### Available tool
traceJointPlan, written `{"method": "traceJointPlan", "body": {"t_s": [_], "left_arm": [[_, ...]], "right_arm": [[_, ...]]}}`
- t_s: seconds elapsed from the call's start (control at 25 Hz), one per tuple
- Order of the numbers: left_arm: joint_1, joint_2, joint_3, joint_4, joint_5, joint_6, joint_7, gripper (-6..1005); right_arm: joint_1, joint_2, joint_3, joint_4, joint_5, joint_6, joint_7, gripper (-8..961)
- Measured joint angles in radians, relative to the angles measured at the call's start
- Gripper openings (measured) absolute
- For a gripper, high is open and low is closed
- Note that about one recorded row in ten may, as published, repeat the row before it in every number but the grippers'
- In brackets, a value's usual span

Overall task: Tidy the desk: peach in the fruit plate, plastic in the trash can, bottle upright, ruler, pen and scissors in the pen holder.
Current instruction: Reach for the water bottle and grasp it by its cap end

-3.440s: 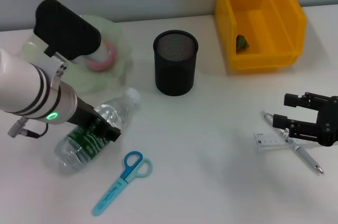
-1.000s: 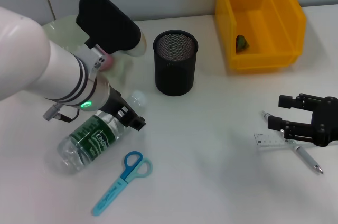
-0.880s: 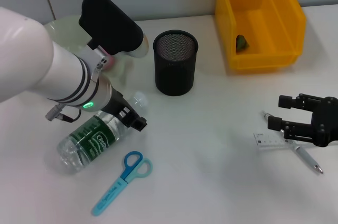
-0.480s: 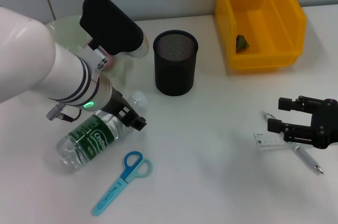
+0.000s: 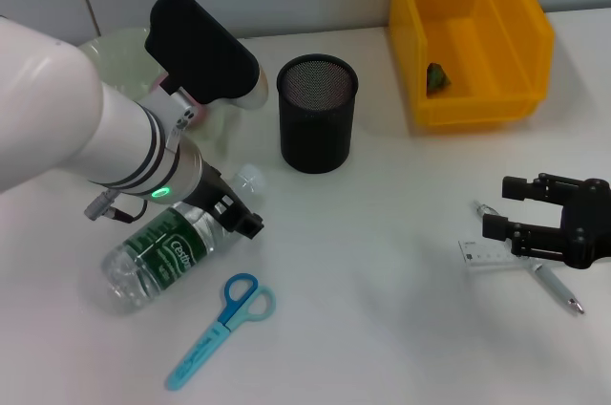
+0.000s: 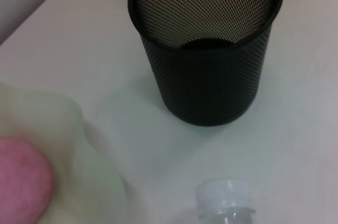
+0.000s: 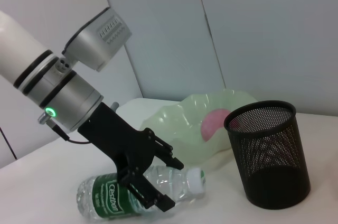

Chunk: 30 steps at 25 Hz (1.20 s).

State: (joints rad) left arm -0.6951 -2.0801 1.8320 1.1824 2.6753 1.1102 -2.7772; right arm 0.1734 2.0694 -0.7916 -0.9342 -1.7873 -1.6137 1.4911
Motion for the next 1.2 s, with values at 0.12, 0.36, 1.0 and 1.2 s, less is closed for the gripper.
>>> {"method": "traceJointPlan", "body": {"t_s": [0.12, 0.36, 1.0, 1.2], "left_arm": [[-0.007, 0.0, 0.006, -0.017, 0.0, -0.002, 0.001, 836], [-0.014, 0.0, 0.006, -0.031, 0.0, -0.004, 0.001, 806], [-0.025, 0.0, 0.041, -0.033, 0.001, -0.011, 0.017, 697], [-0.027, 0.0, 0.041, -0.031, 0.001, -0.012, 0.025, 647]], "right_arm": [[0.0, 0.0, 0.0, 0.0, 0.0, 0.0, 0.0, 739], [0.003, 0.0, 0.0, 0.004, 0.0, 0.0, 0.0, 739], [0.003, 0.0, 0.0, 0.005, 0.0, 0.0, 0.0, 739], [0.004, -0.001, 0.0, 0.014, 0.0, 0.0, 0.0, 739]]}}
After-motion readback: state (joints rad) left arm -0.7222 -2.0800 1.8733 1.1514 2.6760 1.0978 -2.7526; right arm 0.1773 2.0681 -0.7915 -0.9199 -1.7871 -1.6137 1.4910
